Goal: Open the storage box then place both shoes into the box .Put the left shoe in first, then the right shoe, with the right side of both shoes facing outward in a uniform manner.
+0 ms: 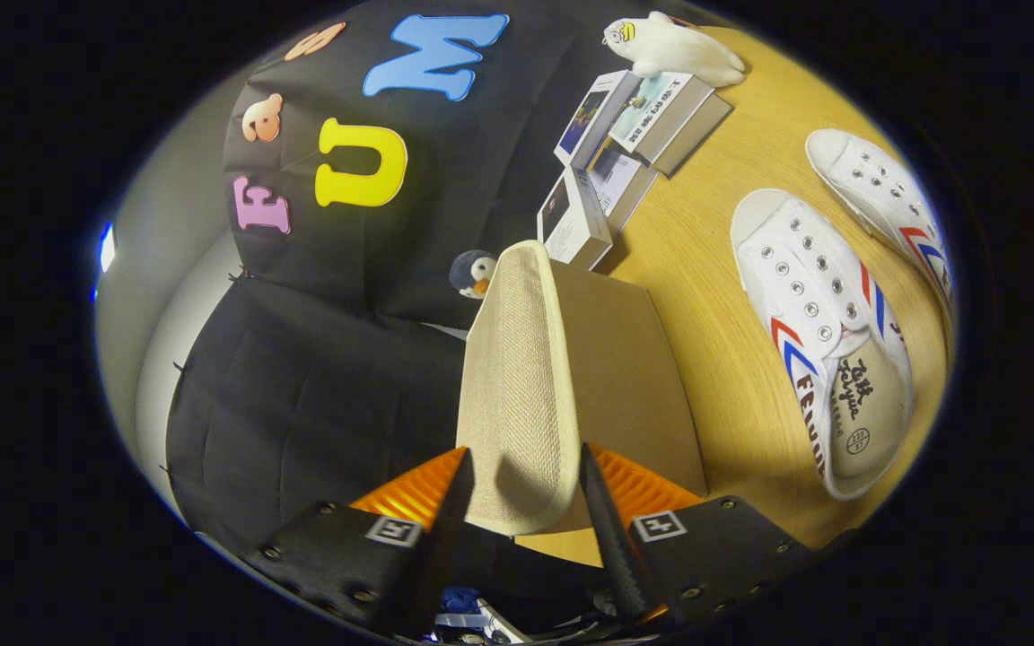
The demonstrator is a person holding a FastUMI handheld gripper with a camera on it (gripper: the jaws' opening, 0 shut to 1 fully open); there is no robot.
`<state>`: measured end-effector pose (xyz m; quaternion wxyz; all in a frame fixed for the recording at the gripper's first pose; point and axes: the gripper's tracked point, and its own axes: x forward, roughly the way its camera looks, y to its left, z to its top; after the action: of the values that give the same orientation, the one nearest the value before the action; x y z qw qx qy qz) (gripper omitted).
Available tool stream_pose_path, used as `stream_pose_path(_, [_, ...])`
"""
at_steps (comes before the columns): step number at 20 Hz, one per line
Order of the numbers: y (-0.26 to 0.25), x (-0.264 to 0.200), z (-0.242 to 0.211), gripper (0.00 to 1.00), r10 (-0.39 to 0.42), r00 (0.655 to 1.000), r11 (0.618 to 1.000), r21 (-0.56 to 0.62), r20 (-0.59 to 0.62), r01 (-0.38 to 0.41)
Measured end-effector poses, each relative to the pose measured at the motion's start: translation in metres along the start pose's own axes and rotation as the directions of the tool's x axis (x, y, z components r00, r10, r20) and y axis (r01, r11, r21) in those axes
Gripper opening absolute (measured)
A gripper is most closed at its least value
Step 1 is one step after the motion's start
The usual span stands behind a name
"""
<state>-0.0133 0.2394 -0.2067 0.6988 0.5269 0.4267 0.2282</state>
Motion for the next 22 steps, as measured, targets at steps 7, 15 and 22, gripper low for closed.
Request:
stream_pose_path(7, [0.018,-0.01,0.0,0.07,0.021,0.999,0.999,-0.032,-0.027,-0.021])
stream_pose_path(15, [0.108,-0.021,0.004,0.07,0.108,0.993,0.979,-0.17,-0.042,-0.114])
stream_pose_path(22, [0.183,0.004,-0.022,0.07,0.138,0.986,0.925,-0.343,-0.092,-0.161])
